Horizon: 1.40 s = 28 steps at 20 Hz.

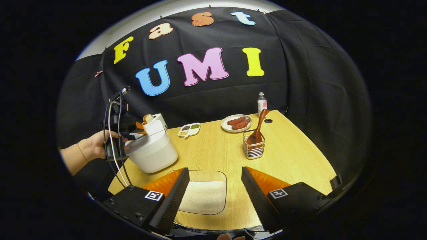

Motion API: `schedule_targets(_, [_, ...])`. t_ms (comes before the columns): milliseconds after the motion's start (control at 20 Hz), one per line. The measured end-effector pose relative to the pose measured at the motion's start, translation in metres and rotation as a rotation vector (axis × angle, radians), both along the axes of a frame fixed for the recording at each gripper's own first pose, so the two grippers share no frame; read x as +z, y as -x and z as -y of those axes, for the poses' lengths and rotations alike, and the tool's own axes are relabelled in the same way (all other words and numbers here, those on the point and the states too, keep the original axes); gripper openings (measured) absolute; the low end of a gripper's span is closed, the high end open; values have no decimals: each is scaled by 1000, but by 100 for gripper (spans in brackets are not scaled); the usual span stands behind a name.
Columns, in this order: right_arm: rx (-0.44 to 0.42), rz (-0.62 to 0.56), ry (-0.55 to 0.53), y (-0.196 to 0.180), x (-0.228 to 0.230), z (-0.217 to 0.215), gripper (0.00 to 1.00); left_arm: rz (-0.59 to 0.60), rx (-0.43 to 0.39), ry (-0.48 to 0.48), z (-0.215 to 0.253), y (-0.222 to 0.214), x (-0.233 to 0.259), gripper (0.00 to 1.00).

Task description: Close the left gripper, press the button to open the rice cooker; take a wooden spoon from the chopstick holder with the right hand, scoop a spoonful of rice and pour it into the rice cooker, then put the wooden spoon back into the chopstick holder.

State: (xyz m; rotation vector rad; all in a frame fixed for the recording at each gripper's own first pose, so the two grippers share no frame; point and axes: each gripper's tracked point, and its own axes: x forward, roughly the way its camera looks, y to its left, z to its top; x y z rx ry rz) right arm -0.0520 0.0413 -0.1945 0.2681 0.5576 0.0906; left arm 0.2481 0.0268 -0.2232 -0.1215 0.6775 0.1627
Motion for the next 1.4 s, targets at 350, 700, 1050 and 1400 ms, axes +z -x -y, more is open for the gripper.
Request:
schedule_targets(350, [9,-7,-14,1,-3,-9,99,37,-11,-82,3,-1,-2,100])
schedule_targets(700, [13,8,-3,-3,2,-5,99,165,-20,-52,1,-4,37,94])
schedule_targets(1050, [5,44,0,-8,15,-1,99,394,-114,-51,18,31,116,94])
schedule_targets(1400, [5,131,43,-22,45,3,99,598,-259,41,48,119,181,94])
